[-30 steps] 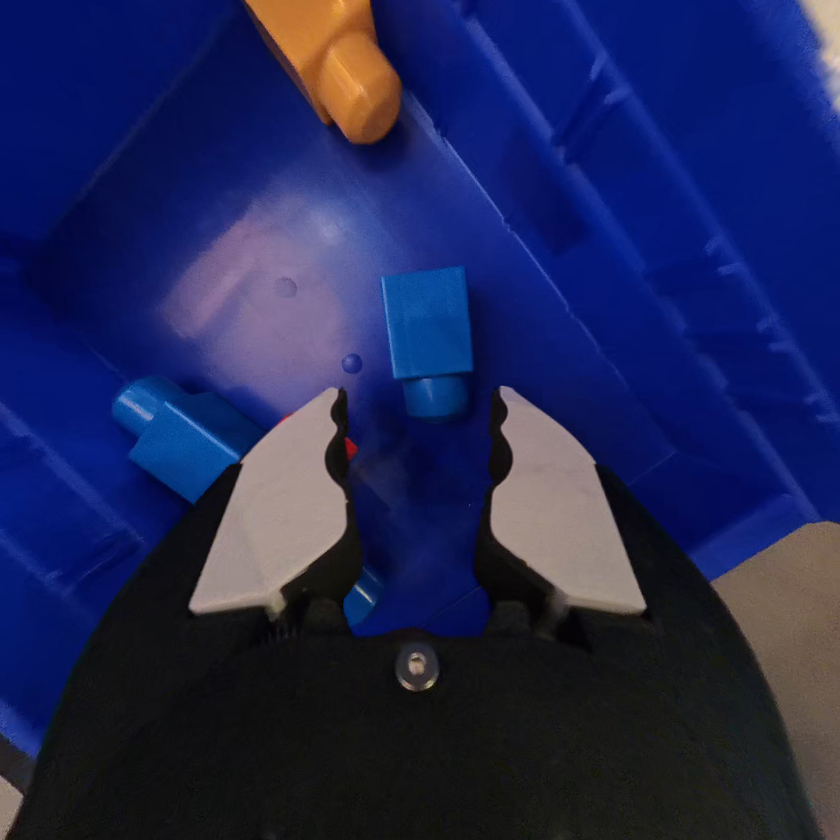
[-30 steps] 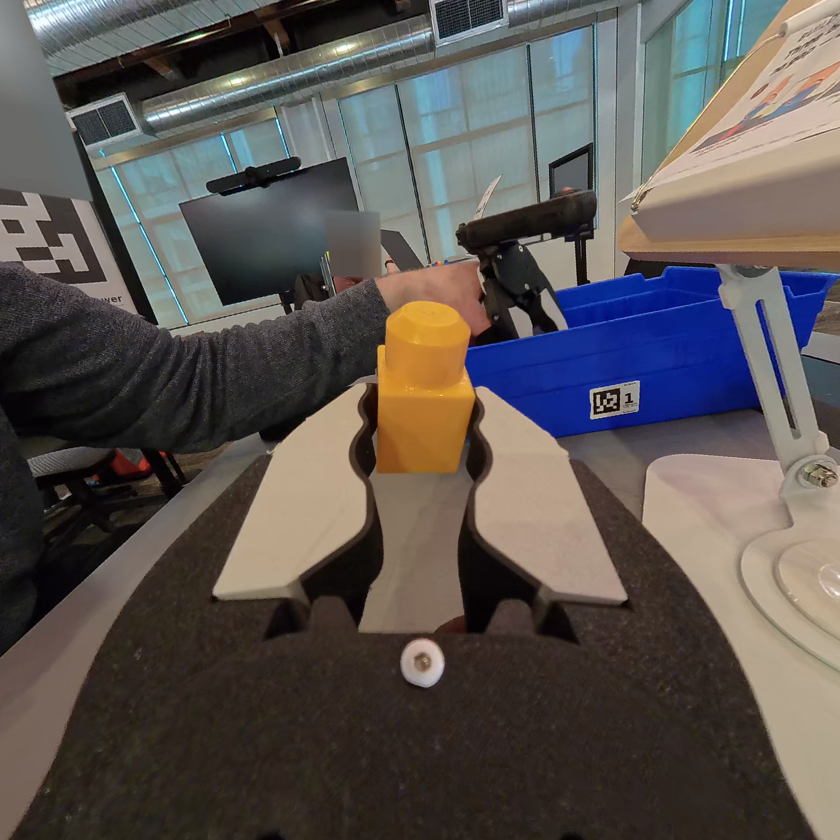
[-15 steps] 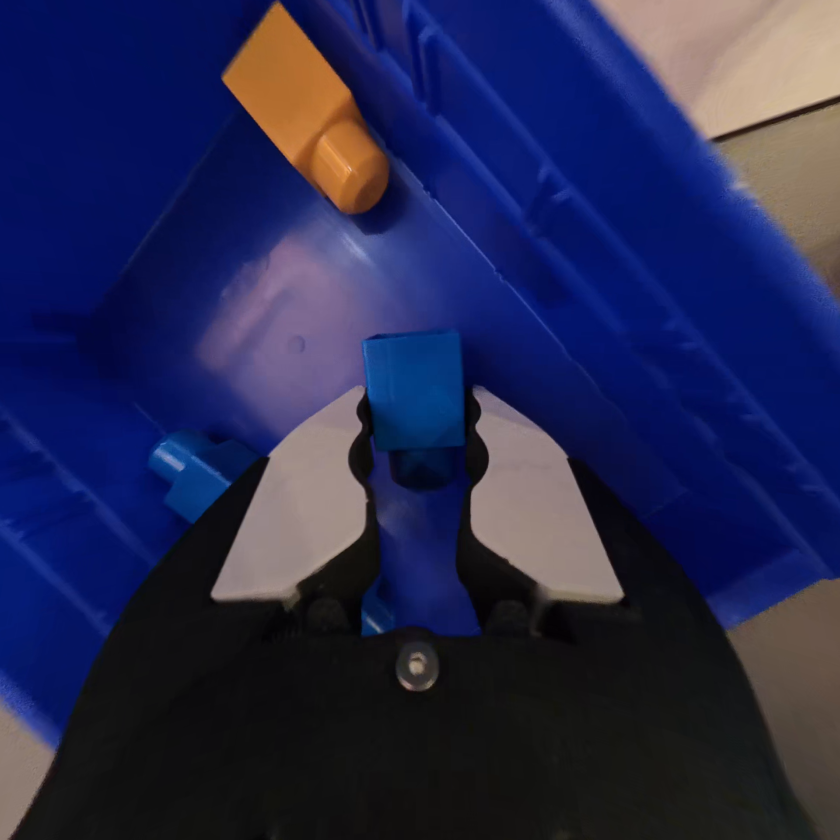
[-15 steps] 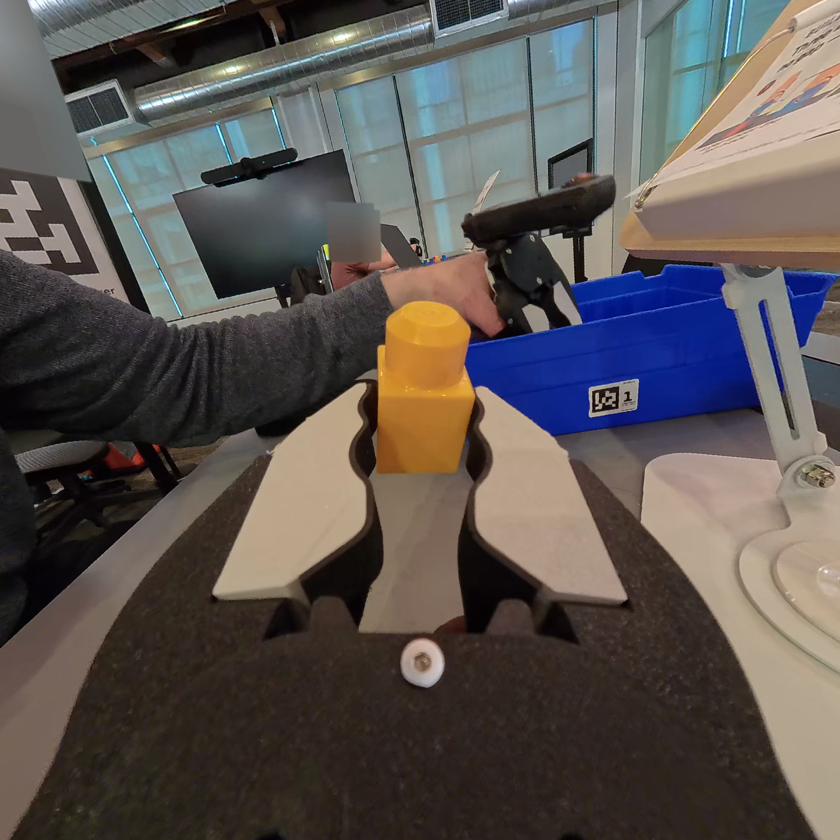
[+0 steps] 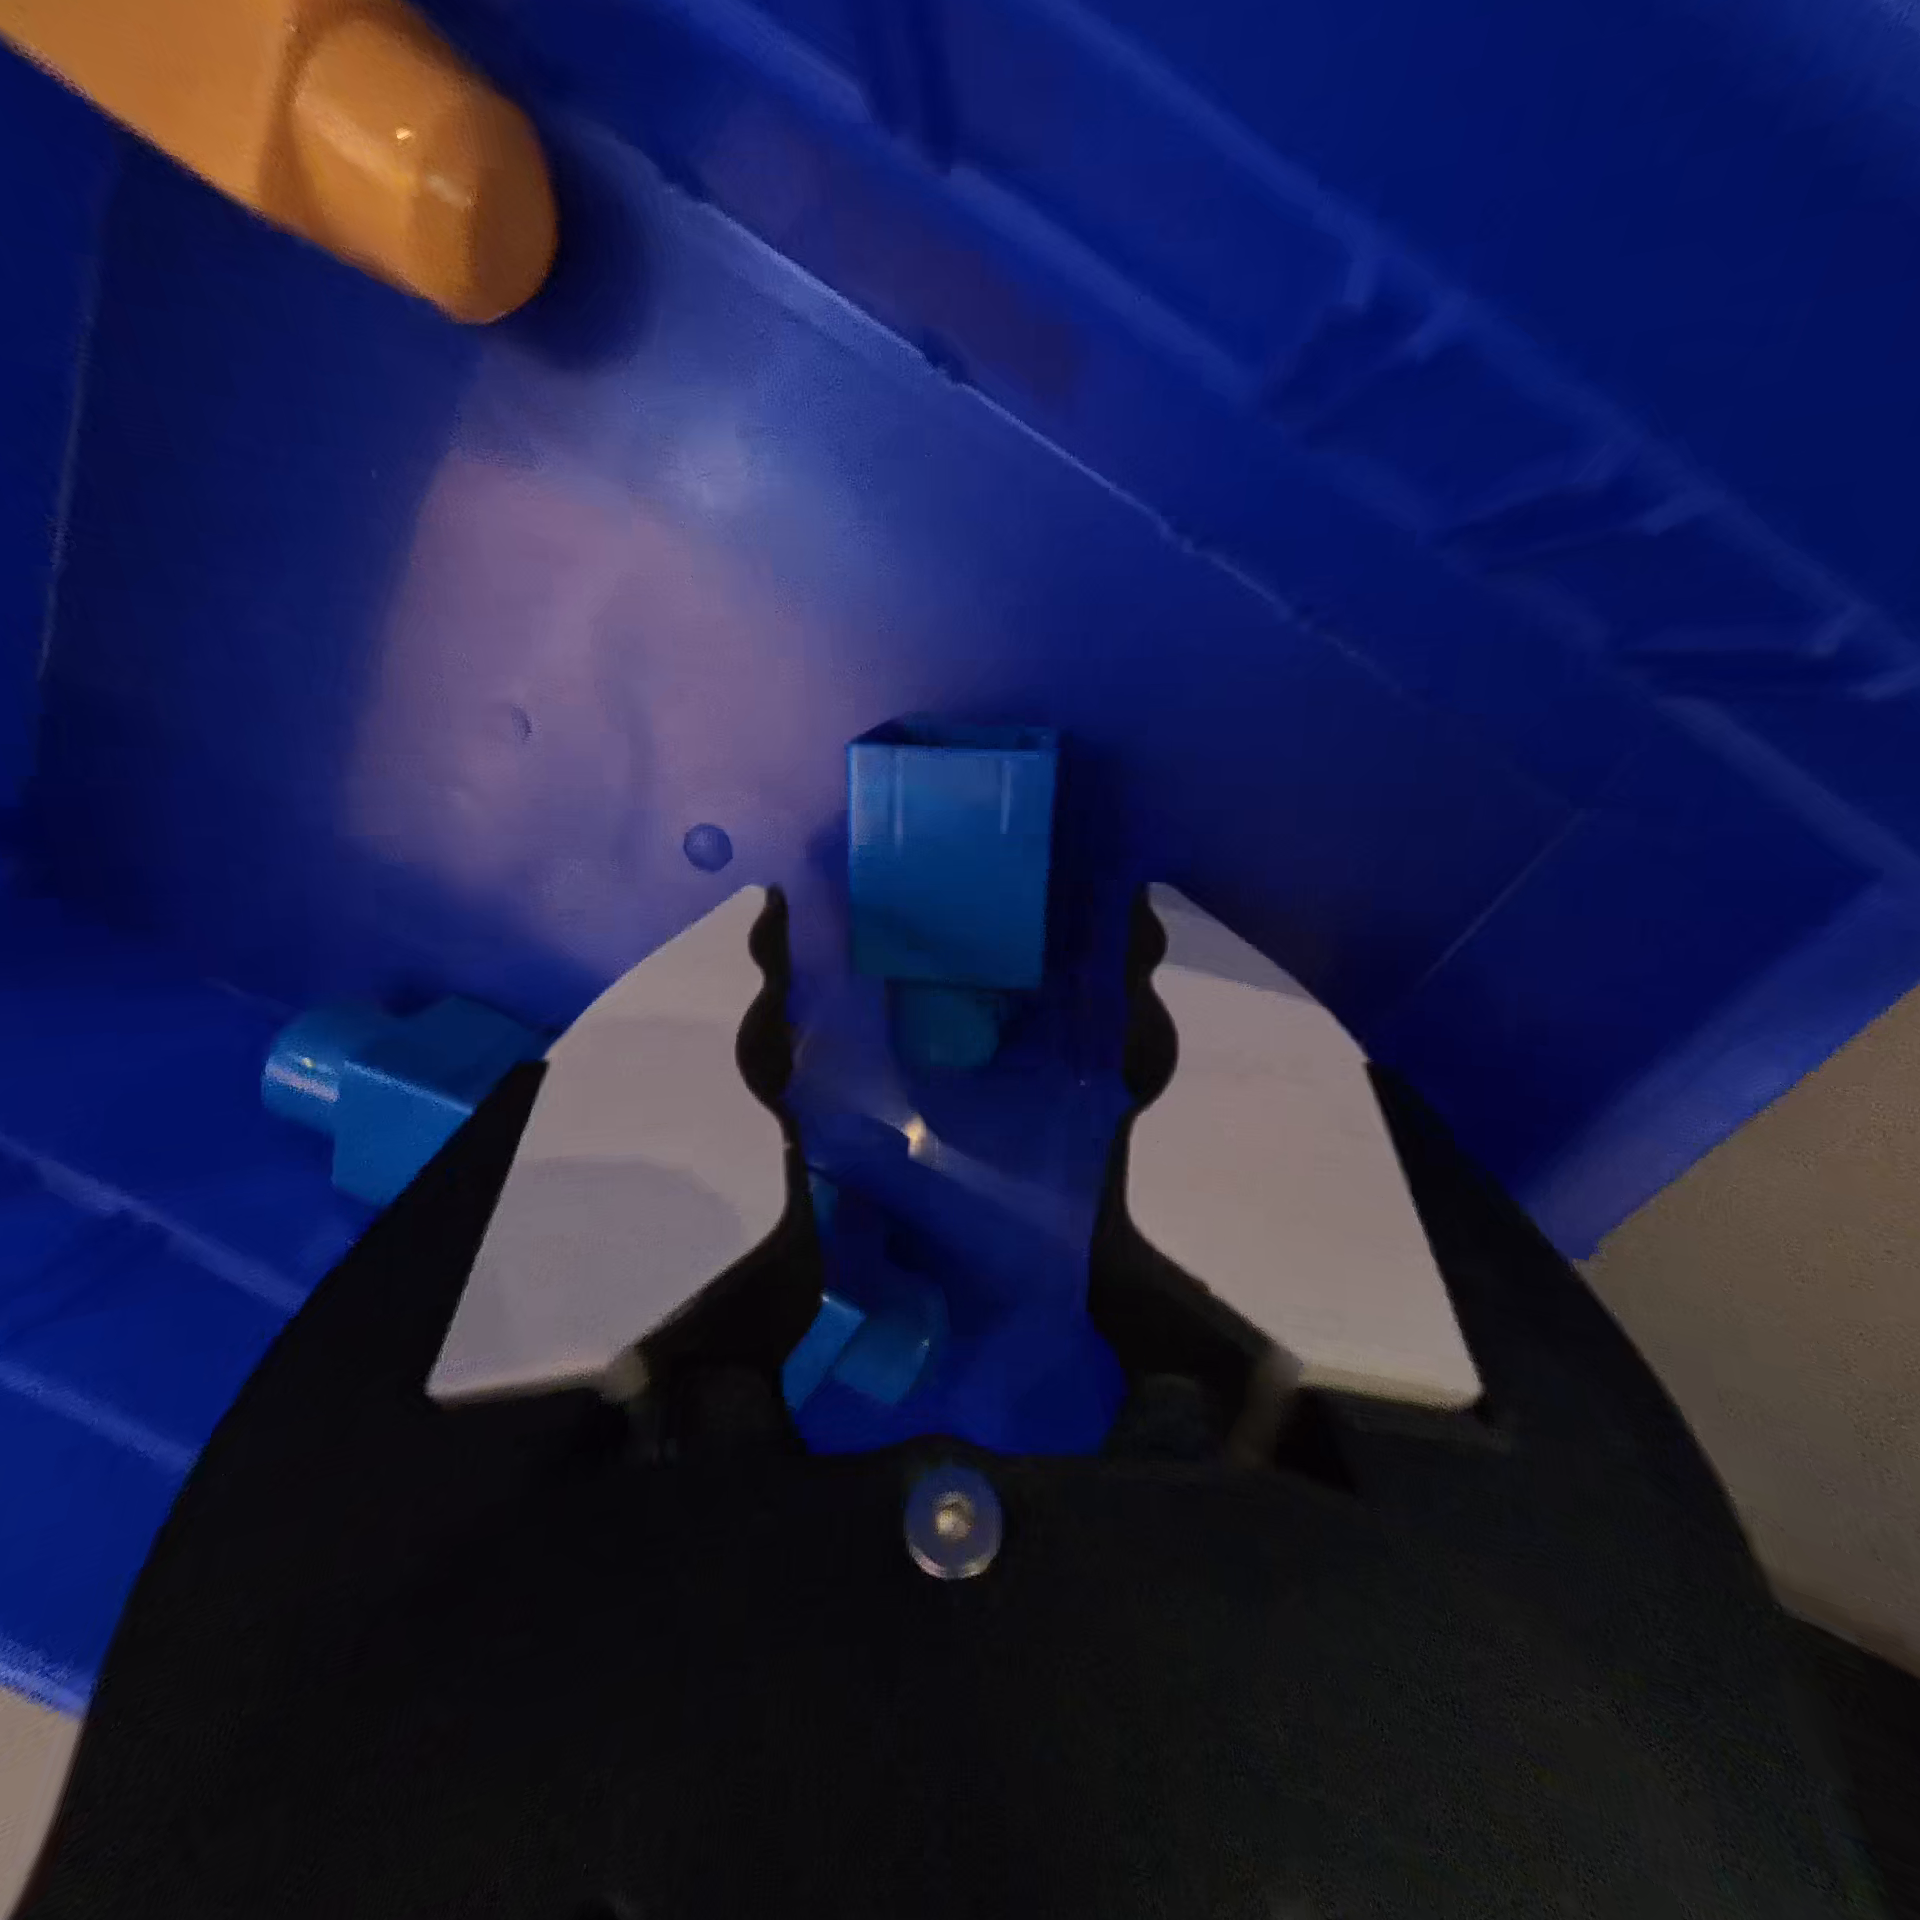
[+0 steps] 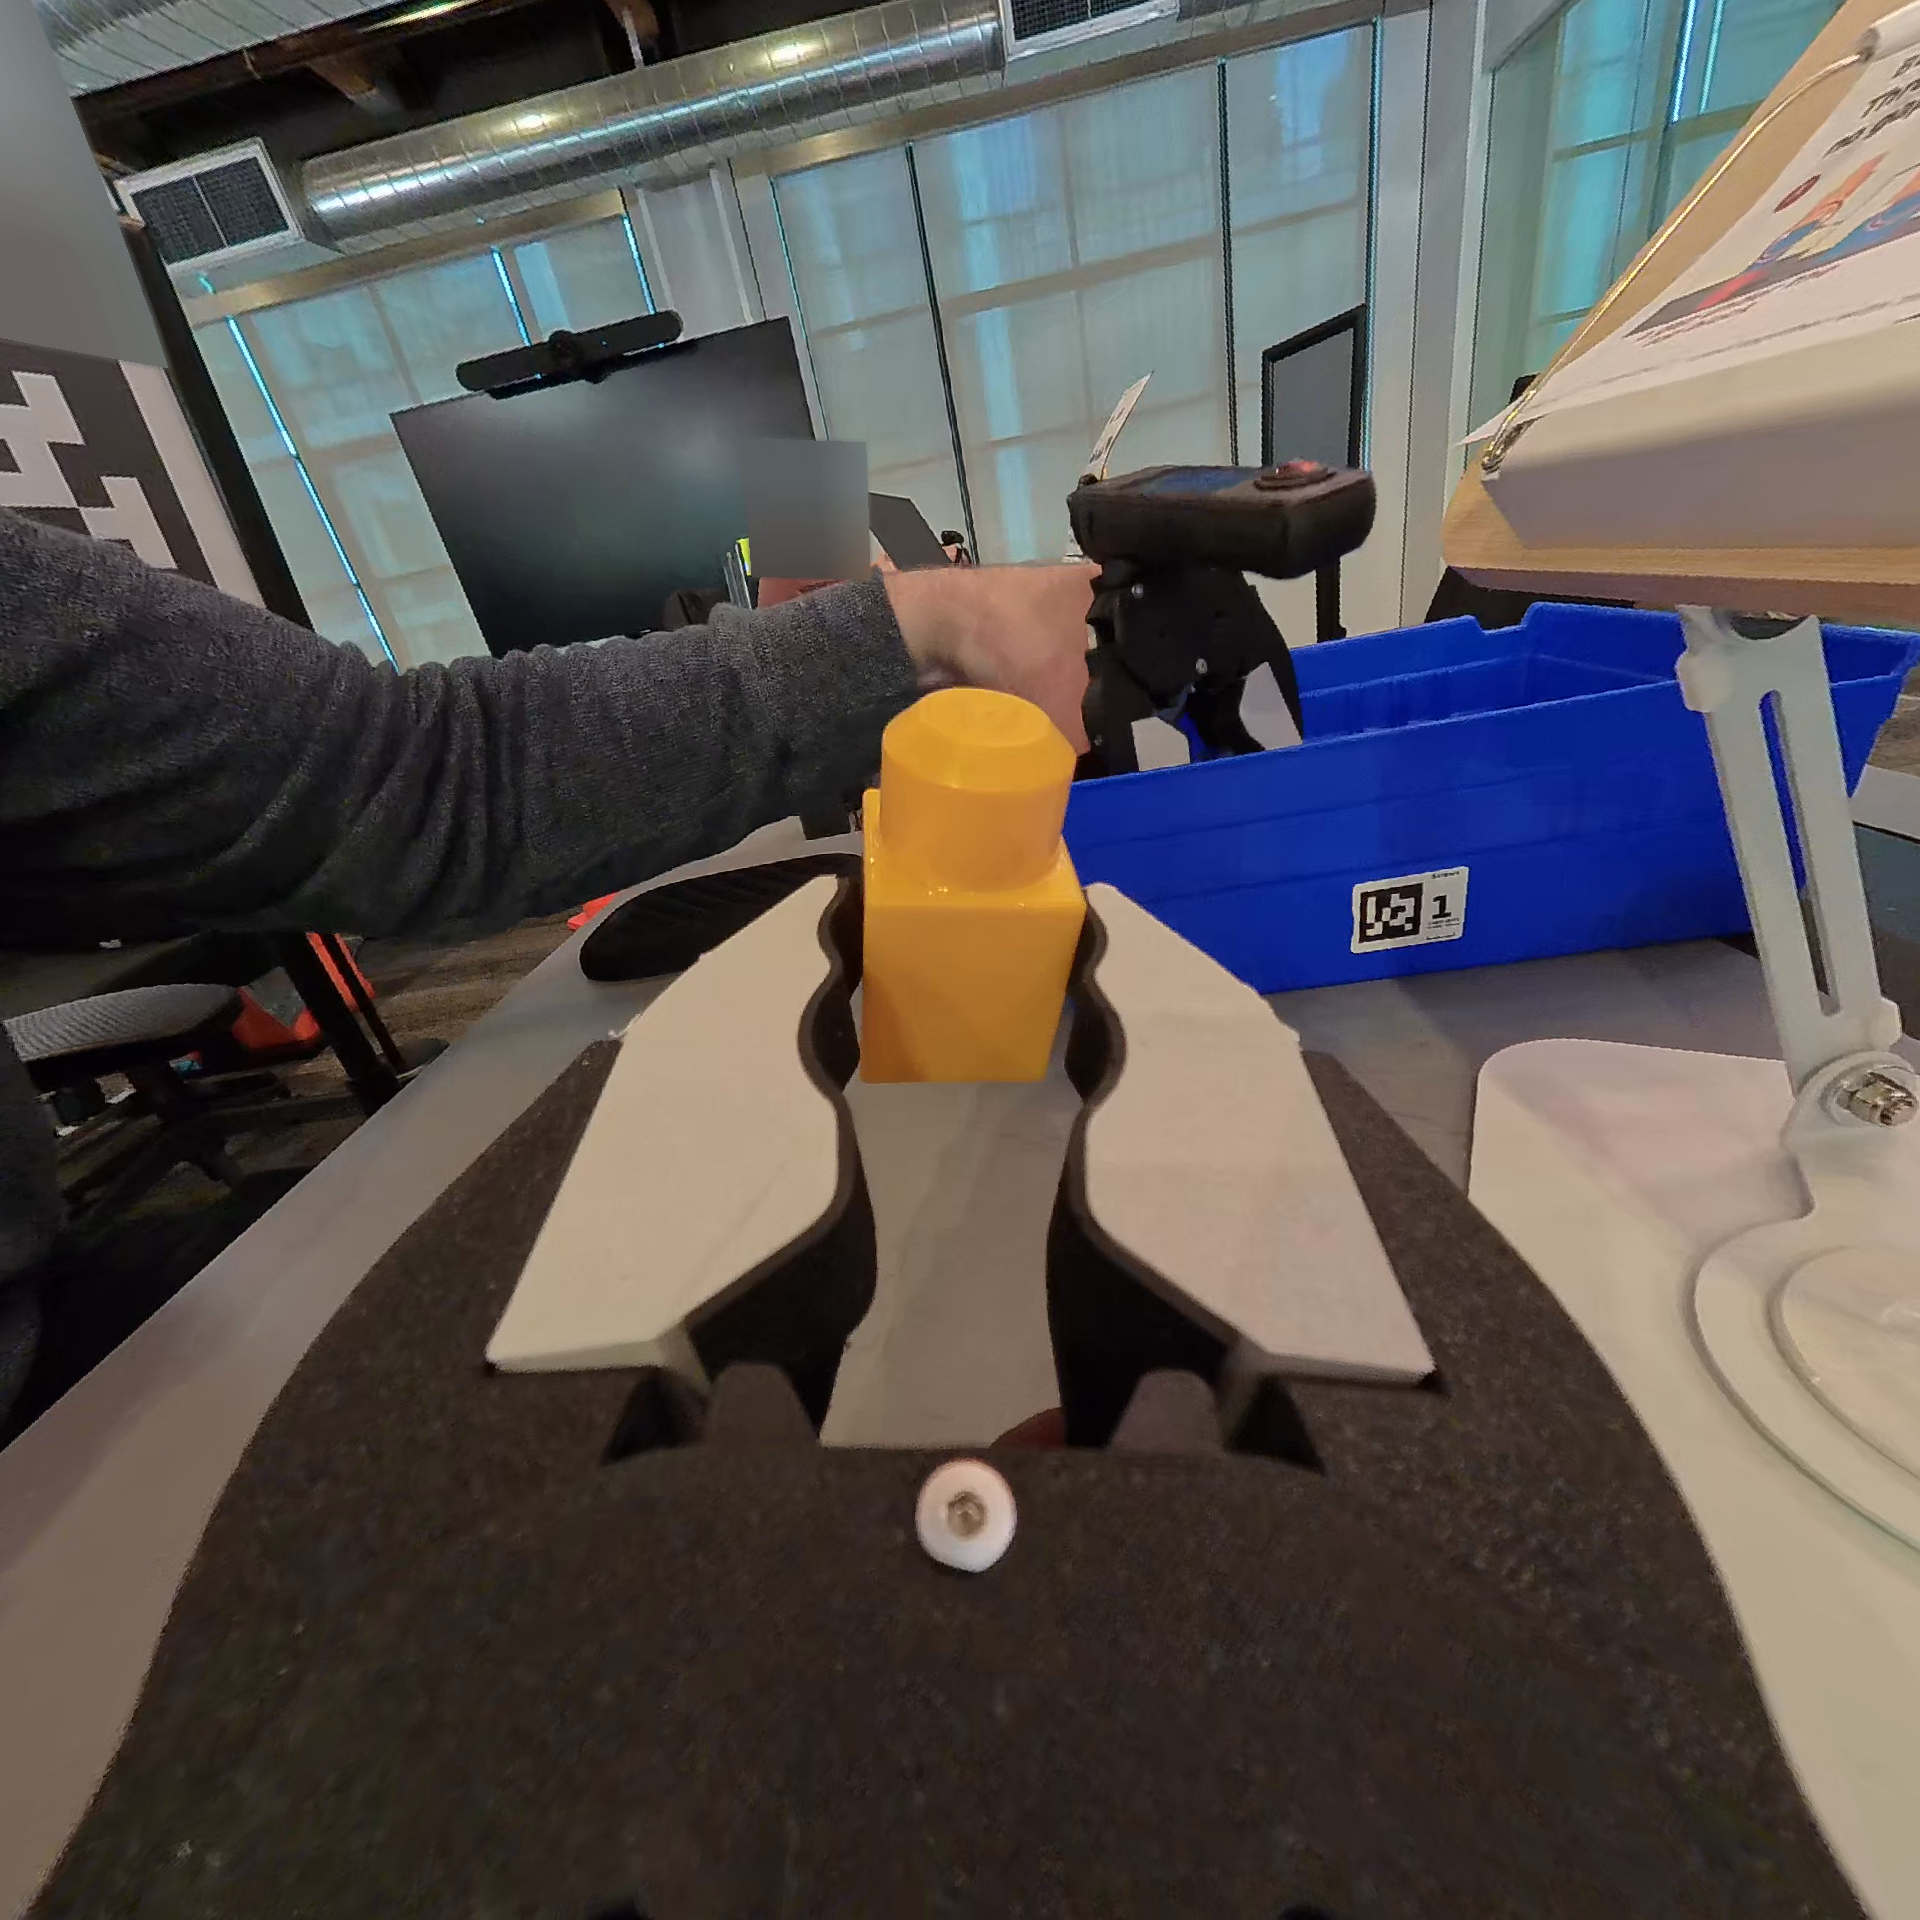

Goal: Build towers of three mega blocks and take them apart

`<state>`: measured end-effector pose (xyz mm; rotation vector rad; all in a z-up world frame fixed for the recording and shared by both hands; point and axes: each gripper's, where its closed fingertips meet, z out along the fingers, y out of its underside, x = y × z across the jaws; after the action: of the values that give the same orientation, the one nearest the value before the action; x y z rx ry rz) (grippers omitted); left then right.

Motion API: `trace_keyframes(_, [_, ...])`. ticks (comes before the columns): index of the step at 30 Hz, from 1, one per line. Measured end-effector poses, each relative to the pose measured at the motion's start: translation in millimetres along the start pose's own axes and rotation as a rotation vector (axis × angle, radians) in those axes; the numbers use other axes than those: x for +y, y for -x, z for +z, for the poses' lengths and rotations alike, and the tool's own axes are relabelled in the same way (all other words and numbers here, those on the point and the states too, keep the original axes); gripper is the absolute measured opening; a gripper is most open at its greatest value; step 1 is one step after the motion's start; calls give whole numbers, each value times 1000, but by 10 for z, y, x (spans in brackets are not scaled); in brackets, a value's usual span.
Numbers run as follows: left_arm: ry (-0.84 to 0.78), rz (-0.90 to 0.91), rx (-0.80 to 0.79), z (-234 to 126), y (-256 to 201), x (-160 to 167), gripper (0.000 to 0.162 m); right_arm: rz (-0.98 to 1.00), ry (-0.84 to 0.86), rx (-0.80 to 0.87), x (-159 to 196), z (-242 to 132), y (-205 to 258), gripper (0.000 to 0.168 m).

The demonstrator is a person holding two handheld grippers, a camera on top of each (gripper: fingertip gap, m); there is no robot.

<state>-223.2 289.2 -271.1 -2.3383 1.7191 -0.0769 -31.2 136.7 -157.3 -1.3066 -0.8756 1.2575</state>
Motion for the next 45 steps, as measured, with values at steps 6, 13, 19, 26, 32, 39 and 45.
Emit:
trace_keyframes(6, [-107, -194, -21, -184, 4, -99, 58, 5, -2, -1, -2, -2, -4, 37])
trace_keyframes(13, [-19, -30, -53, -18, -39, -164, 36, 2, -1, -2, -1, -1, -1, 37])
trace_keyframes(19, [-34, 257, -12, -43, -257, -219, 34, 9, -6, -5, -6, -6, -4, 37])
trace_keyframes(26, [-5, 106, -76, -208, -15, -110, 63, 10, -5, -6, -4, -4, -5, 37])
trace_keyframes(32, [-89, -388, -3, -210, -54, -169, 70, 9, -6, -5, -4, -4, -5, 37])
trace_keyframes(39, [-27, -593, -54, -68, -99, -130, 75, 6, -5, -3, -5, -3, -5, 37])
trace_keyframes(45, [15, -384, -62, -51, -102, -142, 54, 7, -7, -5, -5, -5, -3, 37])
